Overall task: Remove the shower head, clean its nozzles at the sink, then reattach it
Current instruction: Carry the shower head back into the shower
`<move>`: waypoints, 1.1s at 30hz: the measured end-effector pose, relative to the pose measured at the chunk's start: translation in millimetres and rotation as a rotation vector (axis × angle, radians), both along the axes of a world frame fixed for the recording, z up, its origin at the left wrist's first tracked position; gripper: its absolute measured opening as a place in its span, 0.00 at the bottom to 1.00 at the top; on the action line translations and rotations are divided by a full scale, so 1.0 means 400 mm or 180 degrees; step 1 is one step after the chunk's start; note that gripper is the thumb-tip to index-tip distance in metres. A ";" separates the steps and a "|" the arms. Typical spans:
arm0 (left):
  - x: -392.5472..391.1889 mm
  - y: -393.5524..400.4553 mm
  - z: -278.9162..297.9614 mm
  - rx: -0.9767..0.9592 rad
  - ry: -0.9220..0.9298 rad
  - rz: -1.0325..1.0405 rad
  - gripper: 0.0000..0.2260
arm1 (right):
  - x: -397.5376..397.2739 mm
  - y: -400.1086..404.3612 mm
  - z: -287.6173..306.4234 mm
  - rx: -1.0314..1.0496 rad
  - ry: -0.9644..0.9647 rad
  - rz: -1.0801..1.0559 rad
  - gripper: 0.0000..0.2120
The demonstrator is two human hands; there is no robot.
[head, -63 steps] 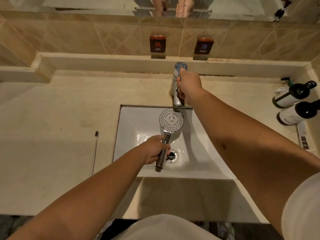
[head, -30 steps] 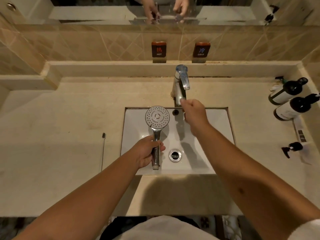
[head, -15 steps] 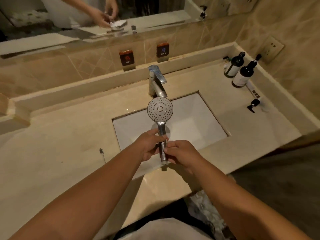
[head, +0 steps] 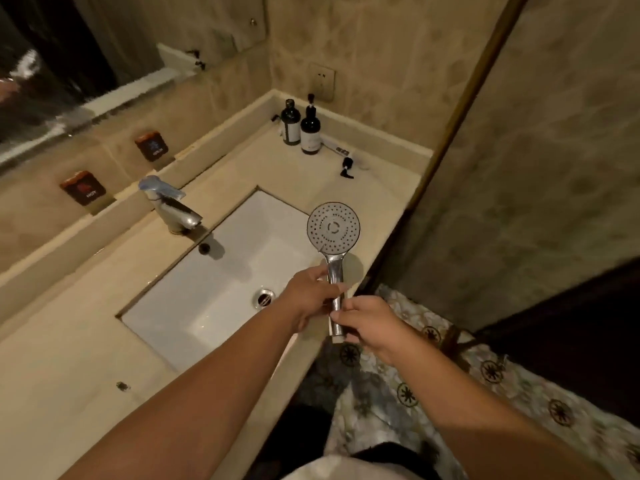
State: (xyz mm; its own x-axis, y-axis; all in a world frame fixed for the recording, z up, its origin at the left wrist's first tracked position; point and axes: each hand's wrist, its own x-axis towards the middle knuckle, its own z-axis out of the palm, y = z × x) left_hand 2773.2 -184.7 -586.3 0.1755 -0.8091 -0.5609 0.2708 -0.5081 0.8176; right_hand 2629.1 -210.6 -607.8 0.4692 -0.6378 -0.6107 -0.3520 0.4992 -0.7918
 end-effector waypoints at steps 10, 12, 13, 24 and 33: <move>-0.489 -0.136 -0.025 0.0002 -0.0006 -0.1339 0.10 | -0.480 0.017 -0.015 -0.0131 0.0030 -0.1172 0.07; -0.621 -0.139 -0.032 0.0070 0.0077 -0.1588 0.10 | -0.608 0.042 -0.013 -0.0131 0.0035 -0.1404 0.03; -0.689 -0.139 -0.035 0.0094 0.0147 -0.1706 0.10 | -0.673 0.056 -0.010 -0.0131 0.0009 -0.1542 0.02; -1.354 -0.111 -0.021 0.0054 0.0200 -0.3198 0.17 | -1.248 0.230 0.038 -0.0329 -0.0021 -0.2988 0.03; -1.718 -0.092 -0.008 0.0023 0.0243 -0.4443 0.20 | -1.502 0.322 0.026 -0.0249 -0.0055 -0.4169 0.05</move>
State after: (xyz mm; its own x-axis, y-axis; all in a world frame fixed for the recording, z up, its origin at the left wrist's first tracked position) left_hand 2085.9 -221.5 -589.7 -0.7936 -0.2855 -0.5373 -0.4128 -0.3960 0.8202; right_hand 2028.3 -82.0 -597.2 -0.5140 -0.6568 -0.5517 0.3661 0.4136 -0.8336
